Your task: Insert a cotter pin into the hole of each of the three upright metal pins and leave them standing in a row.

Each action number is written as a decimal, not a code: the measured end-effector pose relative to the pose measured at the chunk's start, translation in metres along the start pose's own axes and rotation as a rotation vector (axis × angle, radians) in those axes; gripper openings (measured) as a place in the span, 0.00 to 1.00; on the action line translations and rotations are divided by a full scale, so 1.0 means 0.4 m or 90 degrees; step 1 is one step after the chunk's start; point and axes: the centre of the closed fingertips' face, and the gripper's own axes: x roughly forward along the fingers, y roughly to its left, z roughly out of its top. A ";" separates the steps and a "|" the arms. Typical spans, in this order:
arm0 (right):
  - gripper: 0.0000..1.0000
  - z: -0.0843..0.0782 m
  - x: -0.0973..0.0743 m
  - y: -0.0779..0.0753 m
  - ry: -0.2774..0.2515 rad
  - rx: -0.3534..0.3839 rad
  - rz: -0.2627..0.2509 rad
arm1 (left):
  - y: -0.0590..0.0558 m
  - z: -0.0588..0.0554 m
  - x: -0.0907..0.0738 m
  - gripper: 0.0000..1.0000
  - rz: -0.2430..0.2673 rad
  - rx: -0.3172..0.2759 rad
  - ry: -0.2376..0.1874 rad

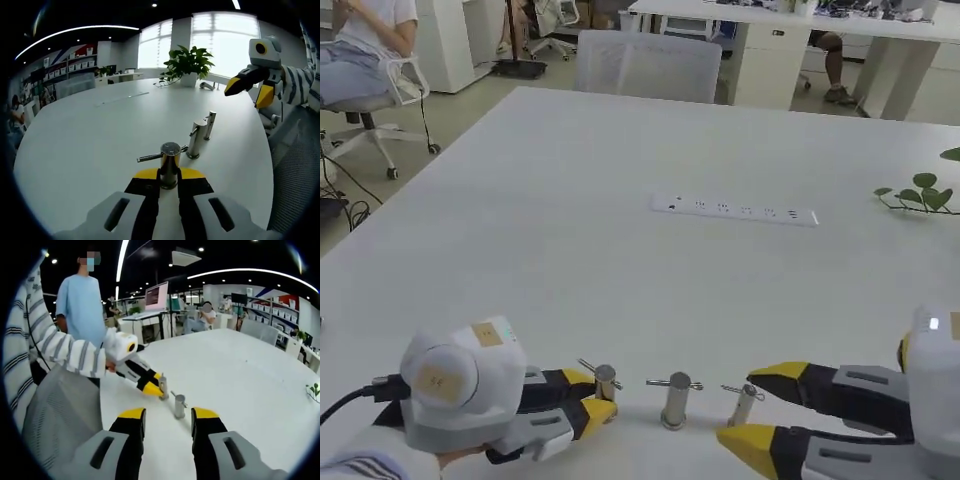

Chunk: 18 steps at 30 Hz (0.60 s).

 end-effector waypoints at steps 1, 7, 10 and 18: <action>0.39 -0.002 -0.003 -0.001 -0.001 0.002 -0.003 | 0.000 0.000 0.000 0.11 0.005 -0.002 0.001; 0.43 -0.015 -0.019 -0.015 -0.007 0.018 -0.022 | 0.002 0.000 -0.001 0.11 0.032 -0.016 0.002; 0.46 -0.022 -0.027 -0.016 -0.009 0.028 -0.027 | 0.001 0.000 -0.002 0.11 0.045 -0.023 0.004; 0.50 -0.029 -0.049 -0.016 -0.017 0.043 -0.037 | -0.002 -0.004 -0.006 0.11 0.086 -0.050 0.001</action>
